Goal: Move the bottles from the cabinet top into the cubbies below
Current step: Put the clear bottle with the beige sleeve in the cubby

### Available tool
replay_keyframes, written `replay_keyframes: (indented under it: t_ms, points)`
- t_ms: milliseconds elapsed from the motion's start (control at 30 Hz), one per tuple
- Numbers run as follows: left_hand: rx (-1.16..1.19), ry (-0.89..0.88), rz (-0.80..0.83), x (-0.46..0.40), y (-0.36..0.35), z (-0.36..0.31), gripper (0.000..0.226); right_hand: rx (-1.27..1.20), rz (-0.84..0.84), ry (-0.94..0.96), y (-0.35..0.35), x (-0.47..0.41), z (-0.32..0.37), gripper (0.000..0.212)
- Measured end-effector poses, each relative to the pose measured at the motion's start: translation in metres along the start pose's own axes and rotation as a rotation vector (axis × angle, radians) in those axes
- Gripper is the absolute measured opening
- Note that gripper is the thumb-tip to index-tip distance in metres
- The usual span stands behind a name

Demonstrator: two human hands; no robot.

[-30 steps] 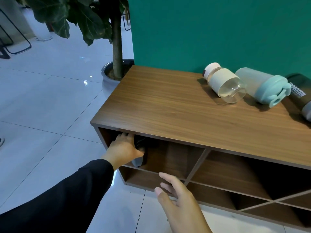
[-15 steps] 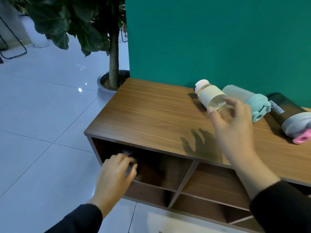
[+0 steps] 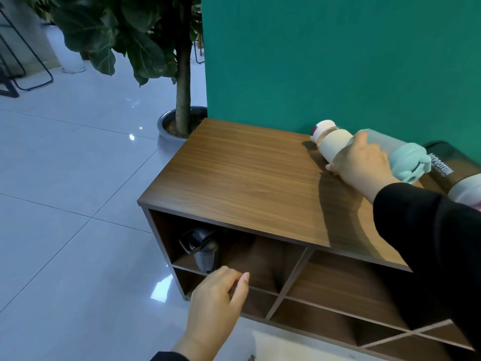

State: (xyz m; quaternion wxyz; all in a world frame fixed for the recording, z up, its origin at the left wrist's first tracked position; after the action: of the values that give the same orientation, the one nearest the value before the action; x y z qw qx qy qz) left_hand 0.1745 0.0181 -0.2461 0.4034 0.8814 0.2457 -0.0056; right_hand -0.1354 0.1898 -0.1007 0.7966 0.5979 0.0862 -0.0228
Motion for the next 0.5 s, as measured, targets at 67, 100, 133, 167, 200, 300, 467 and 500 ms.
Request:
replay_keyframes:
  t_ms: [67,100,133,167,200,300,467,500]
  points:
    - [0.006,0.01,0.007,0.0,0.0,0.001,0.026,-0.046,-0.027,0.02,-0.004,-0.002,-0.006,0.065]
    - [0.008,0.011,0.009,0.0,0.001,0.0,0.026,-0.063,-0.031,0.023,-0.005,-0.002,-0.009,0.064]
    - [0.009,0.013,0.013,0.0,0.002,-0.002,0.025,-0.086,-0.03,0.021,-0.007,-0.001,-0.011,0.065]
    - [0.011,0.015,0.02,0.0,0.003,-0.003,0.024,-0.125,-0.026,0.015,-0.007,0.0,-0.014,0.067]
    - [0.016,0.019,0.026,0.0,0.003,-0.004,0.023,-0.179,-0.031,0.013,-0.006,0.004,-0.015,0.071]
    - [0.04,0.045,0.041,-0.001,0.005,-0.002,0.021,-0.428,-0.066,0.067,0.003,0.033,-0.014,0.08]
    - [0.175,0.072,0.038,-0.002,0.013,-0.009,0.02,-0.948,-0.005,0.2,0.036,0.16,-0.003,0.077]
    - [0.239,0.077,0.027,-0.002,0.016,-0.012,0.022,-1.042,0.055,0.216,0.032,0.188,-0.005,0.08]
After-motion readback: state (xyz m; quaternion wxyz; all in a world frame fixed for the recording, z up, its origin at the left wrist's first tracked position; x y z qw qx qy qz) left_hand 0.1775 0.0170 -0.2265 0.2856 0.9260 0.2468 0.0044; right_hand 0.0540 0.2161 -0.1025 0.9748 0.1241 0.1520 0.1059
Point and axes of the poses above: each hand's wrist, its own x-axis away from the middle knuckle, its own y-axis out of the back of the hand, z = x × y, the point moved 6 cm from there along -x, towards the middle knuckle, and after that the axes turned 1 degree about z, right-handed, at the moved point
